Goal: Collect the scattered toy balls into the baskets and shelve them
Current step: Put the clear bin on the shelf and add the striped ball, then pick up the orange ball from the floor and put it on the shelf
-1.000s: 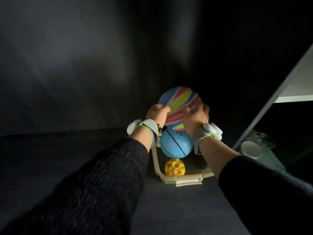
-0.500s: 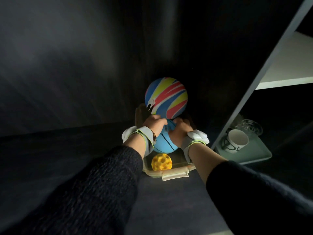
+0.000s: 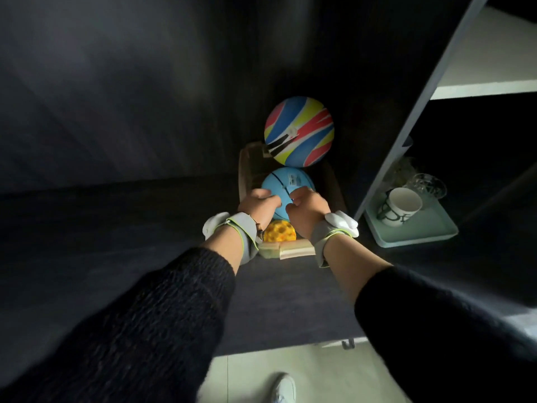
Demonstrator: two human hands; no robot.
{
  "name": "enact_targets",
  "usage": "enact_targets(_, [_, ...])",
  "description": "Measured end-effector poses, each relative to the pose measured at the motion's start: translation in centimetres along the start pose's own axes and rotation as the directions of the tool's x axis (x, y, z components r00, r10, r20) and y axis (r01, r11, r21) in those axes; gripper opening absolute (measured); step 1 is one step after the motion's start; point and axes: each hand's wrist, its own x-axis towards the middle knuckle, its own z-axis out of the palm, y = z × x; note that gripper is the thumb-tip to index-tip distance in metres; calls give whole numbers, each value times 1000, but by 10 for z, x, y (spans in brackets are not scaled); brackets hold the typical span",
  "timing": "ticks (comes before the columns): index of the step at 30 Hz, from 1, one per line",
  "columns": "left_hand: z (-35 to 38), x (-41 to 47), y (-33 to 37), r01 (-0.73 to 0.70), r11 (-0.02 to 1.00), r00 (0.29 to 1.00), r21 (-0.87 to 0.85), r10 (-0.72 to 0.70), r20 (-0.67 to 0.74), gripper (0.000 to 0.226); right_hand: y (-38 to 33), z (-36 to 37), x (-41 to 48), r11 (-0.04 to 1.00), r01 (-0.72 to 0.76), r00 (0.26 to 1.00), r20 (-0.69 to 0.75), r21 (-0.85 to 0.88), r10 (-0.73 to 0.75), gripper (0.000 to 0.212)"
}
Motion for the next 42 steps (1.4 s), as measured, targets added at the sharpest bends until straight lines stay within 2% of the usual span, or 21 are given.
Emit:
enact_targets(4, [-14, -47, -12, 1, 1000, 1000, -17, -1, -28, 14, -1, 12, -38, 998, 3, 999, -37, 55, -1, 27])
enact_targets(12, [-60, -165, -109, 71, 991, 993, -111, -80, -85, 34, 8, 62, -172, 997, 65, 998, 0, -27, -65, 12])
enact_targets(15, [-68, -210, -149, 137, 983, 987, -120, -146, -65, 26, 16, 85, -227, 998, 66, 997, 37, -22, -65, 15])
enact_targets(17, [-70, -238, -174, 193, 968, 978, -161, -204, -54, 5, 24, 98, -258, 997, 75, 992, 101, -36, -71, 15])
enact_targets(20, [-66, -269, -210, 223, 962, 968, -158, -238, -80, 22, 43, 117, -294, 996, 70, 977, 207, -61, -56, 16])
enact_targets(23, [-62, -291, -238, 260, 949, 954, -178, -282, -107, 12, 64, 132, -316, 992, 83, 960, 273, -96, -54, 19])
enact_targets(27, [-49, -303, -271, 335, 924, 922, -187, -362, -138, 11, 91, 147, -327, 982, 108, 933, 357, -154, -47, 21])
enact_targets(32, [-14, -310, -312, 451, 829, 847, -330, -514, -132, 33, 124, 165, -327, 949, 219, 869, 487, -226, -84, 24])
enact_targets(35, [-5, -303, -340, 467, 784, 812, -409, -563, -152, 26, 142, 185, -332, 940, 262, 836, 538, -218, -108, 24])
enact_targets(38, [-4, -296, -362, 467, 767, 801, -441, -578, -157, 17, 159, 205, -333, 960, 216, 841, 533, -180, -90, 23])
enact_targets(42, [-1, -268, -427, 494, 692, 751, -527, -645, -142, 4, 185, 265, -319, 943, 247, 790, 610, -224, -62, 28])
